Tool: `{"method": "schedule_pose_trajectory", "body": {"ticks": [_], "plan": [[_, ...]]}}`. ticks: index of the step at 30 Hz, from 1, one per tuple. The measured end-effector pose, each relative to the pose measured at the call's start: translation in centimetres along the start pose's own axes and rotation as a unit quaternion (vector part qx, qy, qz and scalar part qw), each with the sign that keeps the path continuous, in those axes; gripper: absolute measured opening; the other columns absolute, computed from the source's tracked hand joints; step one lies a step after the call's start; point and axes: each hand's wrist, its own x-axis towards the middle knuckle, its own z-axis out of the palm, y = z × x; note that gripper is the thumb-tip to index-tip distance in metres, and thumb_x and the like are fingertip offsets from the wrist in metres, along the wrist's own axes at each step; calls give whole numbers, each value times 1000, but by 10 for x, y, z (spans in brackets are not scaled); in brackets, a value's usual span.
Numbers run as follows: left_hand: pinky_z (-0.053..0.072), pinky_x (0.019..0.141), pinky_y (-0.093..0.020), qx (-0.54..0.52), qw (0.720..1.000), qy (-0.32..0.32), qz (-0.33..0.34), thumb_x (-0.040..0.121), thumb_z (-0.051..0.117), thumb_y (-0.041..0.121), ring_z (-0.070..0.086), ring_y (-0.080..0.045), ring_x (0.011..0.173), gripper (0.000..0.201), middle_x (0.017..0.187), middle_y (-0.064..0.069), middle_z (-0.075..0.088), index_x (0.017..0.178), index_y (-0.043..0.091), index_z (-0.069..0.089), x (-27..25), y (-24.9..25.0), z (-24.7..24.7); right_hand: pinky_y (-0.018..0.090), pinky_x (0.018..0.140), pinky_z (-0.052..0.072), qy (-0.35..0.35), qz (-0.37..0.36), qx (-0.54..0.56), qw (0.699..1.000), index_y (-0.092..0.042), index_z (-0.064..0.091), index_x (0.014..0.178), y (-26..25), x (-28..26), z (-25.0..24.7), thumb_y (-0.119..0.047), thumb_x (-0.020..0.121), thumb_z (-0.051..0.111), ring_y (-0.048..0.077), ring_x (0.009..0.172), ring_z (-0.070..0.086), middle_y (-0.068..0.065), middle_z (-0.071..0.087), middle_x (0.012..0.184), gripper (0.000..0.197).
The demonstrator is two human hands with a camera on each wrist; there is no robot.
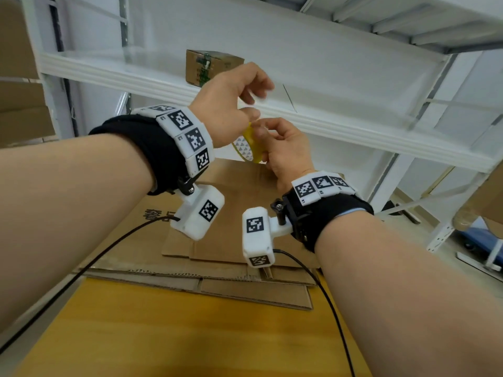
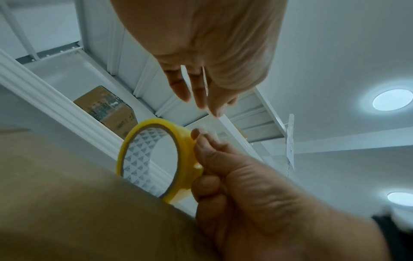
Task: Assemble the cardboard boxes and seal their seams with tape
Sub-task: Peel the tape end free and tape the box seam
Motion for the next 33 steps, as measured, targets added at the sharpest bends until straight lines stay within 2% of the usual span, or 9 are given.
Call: {"method": "schedule_pose_trajectory", "body": {"ticks": [3, 7, 9, 12, 14, 18, 27, 30, 33], "plan": [[52, 80, -15, -61, 996, 35, -56, 74, 67, 1, 52, -9, 103, 63, 126, -1, 40, 125, 31, 46, 3, -4, 1, 16, 35, 32, 59, 20, 28, 998, -14, 69, 91, 4, -1, -3, -7, 92, 66, 7, 40, 41, -3, 60, 67, 8], [49, 92, -35, 2, 990, -78, -119, 69, 80, 15, 49, -18, 109, 59, 125, -2, 44, 119, 28, 53, -5, -9, 19, 15, 36, 32, 50, 23, 48, 997, -16, 70, 90, 0, -3, -5, -8, 92, 68, 5, 39, 41, -3, 62, 65, 8], [47, 92, -34, 11, 991, -58, -121, 70, 81, 22, 49, -19, 107, 46, 121, -1, 44, 109, 30, 58, -8, -12, 27, 15, 38, 34, 25, 19, 46, 998, -14, 72, 96, -3, -3, -6, -10, 92, 68, 5, 41, 42, -2, 61, 65, 7], [47, 71, -26, -14, 993, 3, -121, 72, 81, 21, 51, -9, 78, 31, 103, 2, 55, 98, 23, 63, -5, -17, 32, 15, 39, 34, -17, 14, 31, 999, -12, 73, 110, -1, -6, -11, -13, 96, 64, 7, 44, 43, 4, 65, 78, 17], [51, 68, -29, -37, 991, 10, -126, 72, 82, 17, 53, -6, 67, 27, 85, 5, 61, 92, 22, 64, -5, -19, 33, 16, 39, 34, -40, 14, 21, 999, -16, 73, 115, 0, -8, -15, -13, 98, 61, 7, 46, 45, 4, 68, 85, 21], [54, 73, -29, -49, 990, 6, -129, 72, 81, 13, 59, -9, 68, 23, 74, 6, 63, 85, 21, 65, -5, -20, 35, 16, 40, 35, -54, 15, 7, 998, -19, 74, 110, 2, -8, -21, -4, 98, 56, 7, 49, 48, -5, 70, 78, 26], [48, 66, -23, 15, 997, -11, -77, 80, 69, 5, 55, -10, 70, 14, 80, 1, 64, 86, 18, 66, -6, -18, 40, 19, 46, 42, -91, 47, 35, 994, -23, 74, 92, 1, -10, -25, -8, 99, 56, 7, 56, 55, -7, 67, 75, 25], [41, 66, -22, 34, 997, -35, -64, 81, 68, 9, 53, -12, 75, 13, 82, 2, 61, 85, 21, 64, -2, -15, 41, 18, 45, 44, -96, 53, 39, 993, -24, 76, 102, -1, -10, -24, -8, 100, 55, 8, 55, 55, -5, 67, 79, 26], [40, 63, -21, 32, 997, -41, -59, 83, 68, 13, 52, -12, 75, 8, 83, 1, 61, 86, 18, 63, -1, -13, 42, 17, 44, 44, -90, 66, 75, 991, -25, 74, 110, -3, -12, -26, -8, 101, 53, 10, 58, 63, -2, 73, 96, 28]]}}
